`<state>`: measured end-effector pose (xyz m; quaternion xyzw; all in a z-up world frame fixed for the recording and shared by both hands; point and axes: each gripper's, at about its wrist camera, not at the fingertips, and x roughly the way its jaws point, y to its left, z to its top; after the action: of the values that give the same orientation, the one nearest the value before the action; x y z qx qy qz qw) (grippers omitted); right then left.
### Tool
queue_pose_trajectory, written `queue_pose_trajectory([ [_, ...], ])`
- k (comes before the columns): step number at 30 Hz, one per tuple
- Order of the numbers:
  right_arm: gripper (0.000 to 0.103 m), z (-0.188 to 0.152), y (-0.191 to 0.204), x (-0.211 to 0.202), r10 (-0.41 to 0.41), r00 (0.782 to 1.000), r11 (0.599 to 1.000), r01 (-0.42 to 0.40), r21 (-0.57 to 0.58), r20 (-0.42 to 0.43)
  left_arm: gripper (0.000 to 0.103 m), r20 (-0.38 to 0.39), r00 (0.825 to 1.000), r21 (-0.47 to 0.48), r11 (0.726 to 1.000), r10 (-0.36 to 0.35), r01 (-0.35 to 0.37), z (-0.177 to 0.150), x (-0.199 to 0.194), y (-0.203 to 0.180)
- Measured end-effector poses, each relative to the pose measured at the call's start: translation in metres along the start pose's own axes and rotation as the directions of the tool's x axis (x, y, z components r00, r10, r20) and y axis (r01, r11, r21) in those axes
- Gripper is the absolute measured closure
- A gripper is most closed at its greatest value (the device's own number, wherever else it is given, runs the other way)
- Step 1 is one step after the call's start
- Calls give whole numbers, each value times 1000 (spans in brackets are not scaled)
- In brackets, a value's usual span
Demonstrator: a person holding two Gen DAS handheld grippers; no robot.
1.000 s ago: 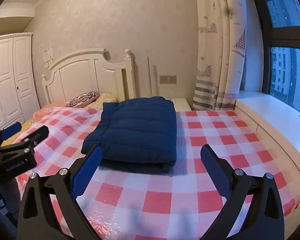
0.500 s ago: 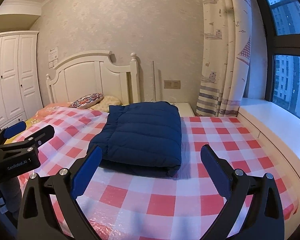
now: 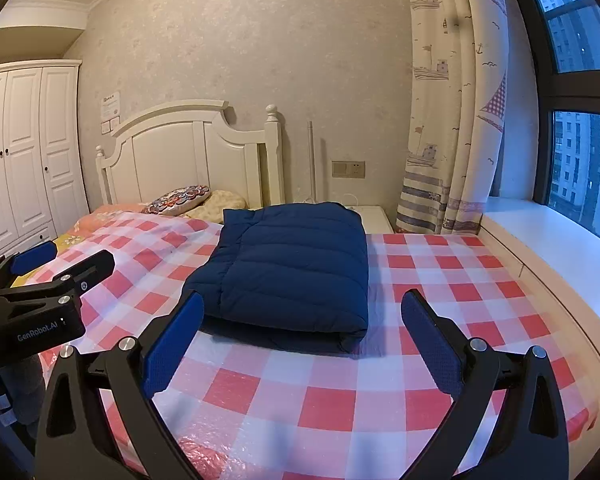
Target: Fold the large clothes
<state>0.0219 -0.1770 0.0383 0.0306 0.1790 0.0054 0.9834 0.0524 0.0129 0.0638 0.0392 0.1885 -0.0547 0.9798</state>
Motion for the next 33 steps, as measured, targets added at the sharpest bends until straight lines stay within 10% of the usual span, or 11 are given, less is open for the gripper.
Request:
queue_pose_trajectory([
  [33, 6, -1, 0, 0, 6, 1000, 1000, -6, -3, -3, 2, -8, 1000, 5, 1000, 2, -2, -3, -4, -2],
])
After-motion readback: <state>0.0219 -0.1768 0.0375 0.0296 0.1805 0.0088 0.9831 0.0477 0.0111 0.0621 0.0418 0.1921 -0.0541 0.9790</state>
